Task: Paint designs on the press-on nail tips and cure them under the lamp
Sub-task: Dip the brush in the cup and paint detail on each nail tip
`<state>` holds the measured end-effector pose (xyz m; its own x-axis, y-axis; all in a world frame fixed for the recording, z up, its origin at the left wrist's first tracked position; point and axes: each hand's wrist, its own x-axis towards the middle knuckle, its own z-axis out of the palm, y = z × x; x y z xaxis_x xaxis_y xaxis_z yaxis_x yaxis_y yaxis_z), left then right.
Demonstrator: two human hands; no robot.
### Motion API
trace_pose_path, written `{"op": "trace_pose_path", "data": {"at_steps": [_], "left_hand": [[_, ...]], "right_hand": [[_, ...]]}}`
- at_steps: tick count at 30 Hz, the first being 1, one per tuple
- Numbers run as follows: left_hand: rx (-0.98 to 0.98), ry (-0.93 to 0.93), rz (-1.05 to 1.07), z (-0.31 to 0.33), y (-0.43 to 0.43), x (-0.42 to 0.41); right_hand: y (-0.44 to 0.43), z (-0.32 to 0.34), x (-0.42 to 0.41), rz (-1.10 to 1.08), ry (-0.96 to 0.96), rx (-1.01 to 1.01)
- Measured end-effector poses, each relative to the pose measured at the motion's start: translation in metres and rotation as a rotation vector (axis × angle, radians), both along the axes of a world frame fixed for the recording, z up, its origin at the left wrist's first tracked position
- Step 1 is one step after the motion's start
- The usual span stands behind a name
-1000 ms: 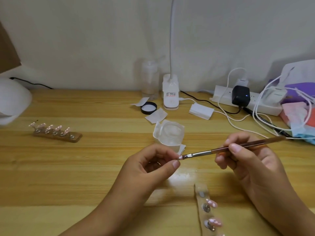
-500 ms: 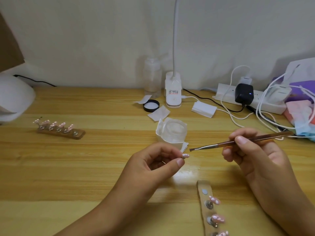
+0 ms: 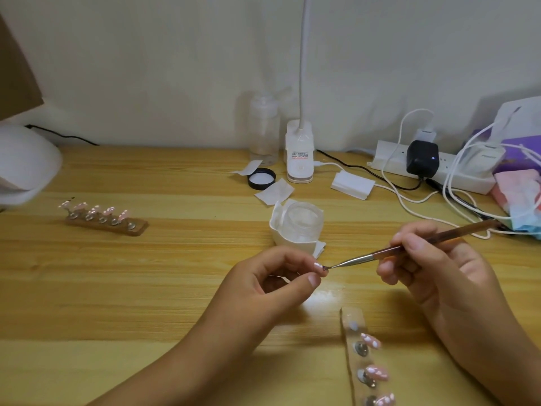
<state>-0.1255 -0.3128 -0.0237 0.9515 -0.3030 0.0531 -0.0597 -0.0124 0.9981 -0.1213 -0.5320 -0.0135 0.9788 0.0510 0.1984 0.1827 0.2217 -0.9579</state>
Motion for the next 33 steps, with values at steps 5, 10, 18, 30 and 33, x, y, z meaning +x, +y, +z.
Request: {"op": "trace_pose_path", "data": {"at_steps": [5,10,18,30,33], "left_hand": [[0.030,0.001,-0.005,0.0012,-0.0003,-0.0007],[0.012,0.012,0.010,0.0024,-0.0009,-0.0006],[-0.004,0.045,0.013,0.0020,-0.0027,-0.0010],[0.025,0.037,0.019,-0.0005,-0.0022,-0.0011],[0.028,0.052,0.029,0.0012,-0.0019,-0.0008]], "right_hand": [[-0.0015,-0.0026,0.0000,0.020,0.022,-0.004],[-0.0001,-0.0010,-0.0021,0.056,0.016,-0.014],[-0.0023,-0.0011,-0.0003,-0.068,-0.035,0.036],[0.0027,0.0012,-0.0035,-0.060,-0.056,-0.009],[0.0023,0.0004,-0.0032,-0.041,-0.054,-0.019]]}}
